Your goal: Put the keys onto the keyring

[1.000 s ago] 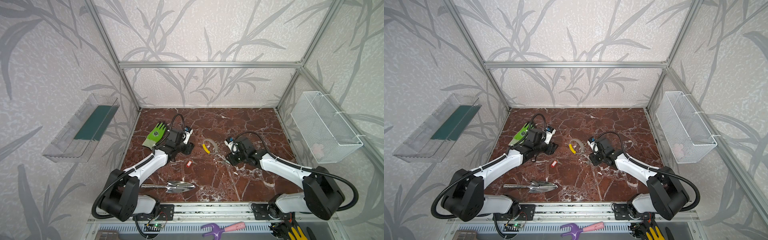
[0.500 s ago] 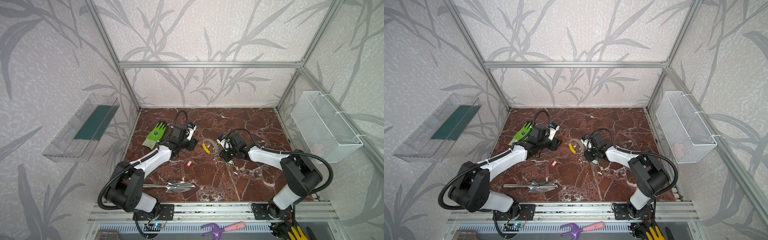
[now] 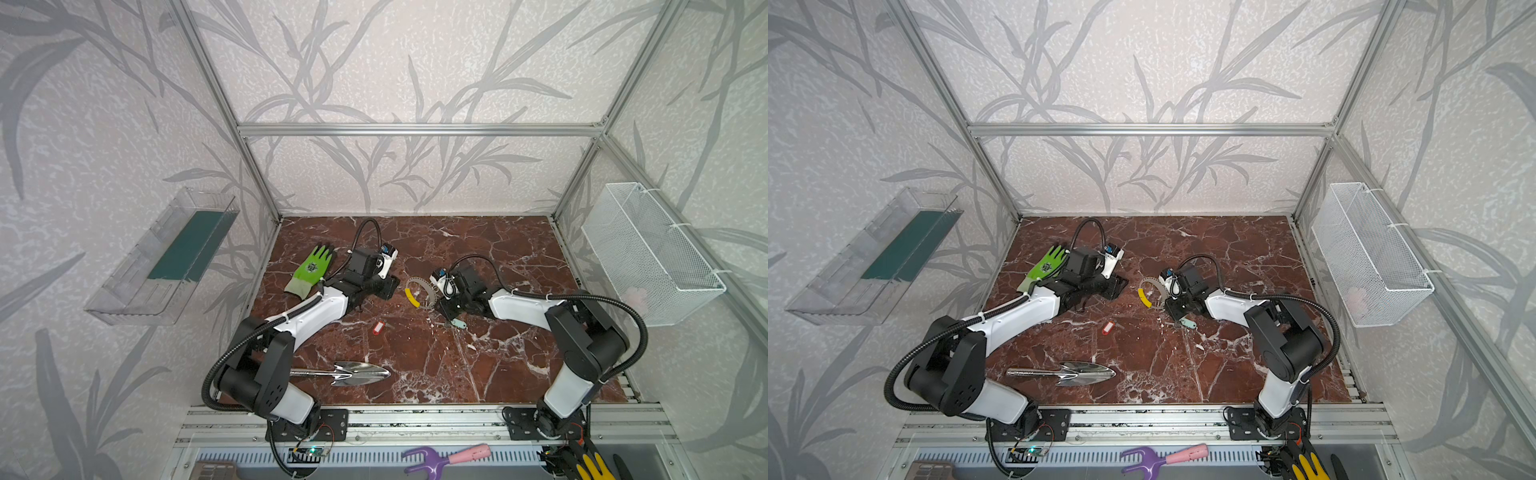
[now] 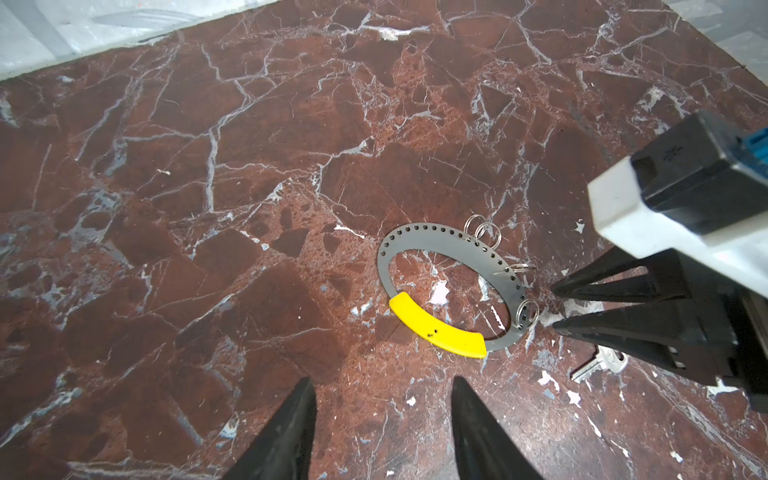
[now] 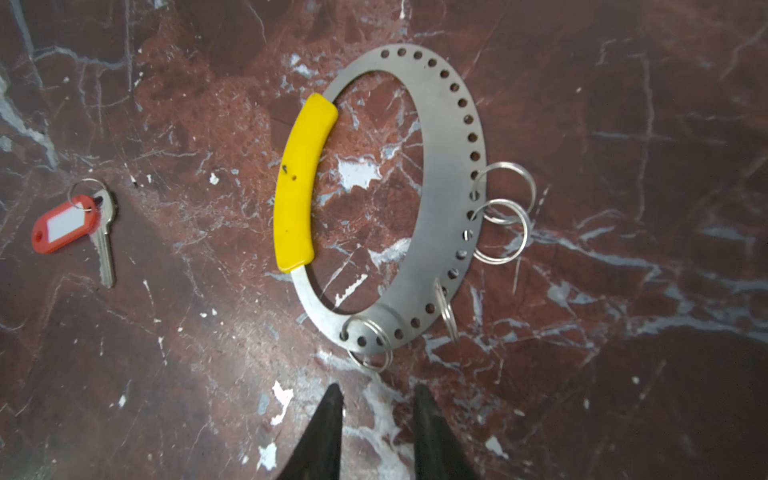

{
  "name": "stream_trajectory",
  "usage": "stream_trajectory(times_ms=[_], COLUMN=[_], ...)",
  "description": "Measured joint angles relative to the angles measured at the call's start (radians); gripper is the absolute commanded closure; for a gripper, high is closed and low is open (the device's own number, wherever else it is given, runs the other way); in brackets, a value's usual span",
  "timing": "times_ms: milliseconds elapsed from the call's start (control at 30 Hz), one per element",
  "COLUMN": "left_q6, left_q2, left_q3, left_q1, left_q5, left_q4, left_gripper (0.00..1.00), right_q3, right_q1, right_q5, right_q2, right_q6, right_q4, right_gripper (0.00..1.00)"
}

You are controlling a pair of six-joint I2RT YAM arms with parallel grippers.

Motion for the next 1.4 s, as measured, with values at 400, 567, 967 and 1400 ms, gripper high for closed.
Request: stream_trajectory(times_ms=[400, 567, 967, 1400], left_q6=[0.010, 0.014, 0.013, 0.007], left_q2=[0.004, 0.012, 0.030, 0.031], left_q3=[0.013, 0.027, 0.028, 0.028], left_q1=[-0.008, -0.013, -0.025, -0.034], left_q5=[-0.005, -0.008, -0.013, -0.027], left_q4=[-0.008, -0.013, -0.011, -0.010], left_gripper=[0.47, 0.47, 0.47, 0.48], right_q3=[0.005, 0.005, 0.004, -0.034], right_q1=[0.000, 0.000, 0.000, 0.000], right_q5=[0.010, 0.000, -0.073, -0.159], right_q2=[0.056, 0.060, 0.068, 0.058], right_q6=[0.008, 0.006, -0.026, -0.056], right_q4=[0.065, 0.076, 0.085, 0.152], right_gripper=[0.70, 0.76, 0.92, 1.00])
